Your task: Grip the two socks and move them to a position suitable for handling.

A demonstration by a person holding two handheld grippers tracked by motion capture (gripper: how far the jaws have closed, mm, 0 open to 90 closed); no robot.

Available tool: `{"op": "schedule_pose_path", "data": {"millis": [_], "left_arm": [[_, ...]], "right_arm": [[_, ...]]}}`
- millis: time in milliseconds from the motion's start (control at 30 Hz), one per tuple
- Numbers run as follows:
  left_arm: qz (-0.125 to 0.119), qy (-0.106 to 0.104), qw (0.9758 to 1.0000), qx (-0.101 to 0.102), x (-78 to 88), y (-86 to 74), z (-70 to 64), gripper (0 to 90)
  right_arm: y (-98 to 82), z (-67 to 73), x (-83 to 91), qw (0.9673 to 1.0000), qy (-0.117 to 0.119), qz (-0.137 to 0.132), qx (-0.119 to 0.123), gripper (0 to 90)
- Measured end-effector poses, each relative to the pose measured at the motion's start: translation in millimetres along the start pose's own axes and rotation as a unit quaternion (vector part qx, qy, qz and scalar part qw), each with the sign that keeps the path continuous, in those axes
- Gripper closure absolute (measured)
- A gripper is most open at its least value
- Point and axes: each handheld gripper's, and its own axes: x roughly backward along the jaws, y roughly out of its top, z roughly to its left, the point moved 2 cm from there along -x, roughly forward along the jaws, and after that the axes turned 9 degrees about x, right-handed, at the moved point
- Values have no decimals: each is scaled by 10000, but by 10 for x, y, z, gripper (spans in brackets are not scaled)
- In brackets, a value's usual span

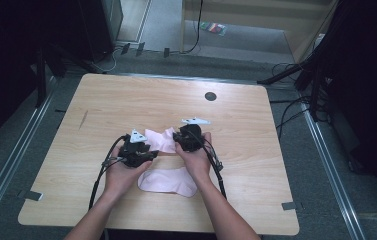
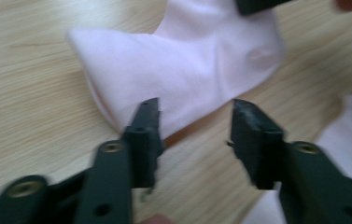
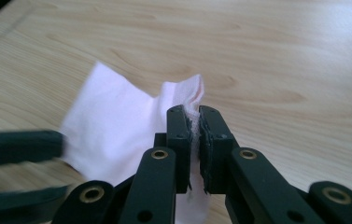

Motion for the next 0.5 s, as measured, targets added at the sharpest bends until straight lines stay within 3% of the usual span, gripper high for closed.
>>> {"op": "schedule_pose_path", "data": {"millis": [100, 133, 200, 233, 300, 333, 400, 500], "left_arm": [[-272, -418, 9987, 103, 109, 18, 67, 415], [-445, -632, 9966, 271, 161, 33, 122, 396], [-669, -751, 9930, 619, 211, 60, 234, 397], [-738, -706, 9918, 772, 216, 67, 276, 408], [-726, -359, 9909, 1071, 188, 73, 401, 445], [-712, -242, 9893, 1246, 156, 74, 455, 449], [-707, -51, 9878, 1390, 105, 80, 493, 464], [-634, 65, 9875, 1444, 16, 122, 512, 469]], "right_arm": [[-95, -136, -13, 10000, 1, 93, 6, 846], [-109, -159, -10, 10000, 1, 82, 7, 844], [-133, -215, 3, 10000, -45, 56, 20, 838], [-145, -244, 14, 10000, -71, 13, 9, 836], [-166, -283, 31, 10000, -79, -10, -60, 830], [-175, -293, 39, 9999, -67, -12, -89, 825], [-196, -317, 51, 9999, -52, -31, -98, 808], [-203, -352, 78, 9998, -39, -105, -153, 727]]}}
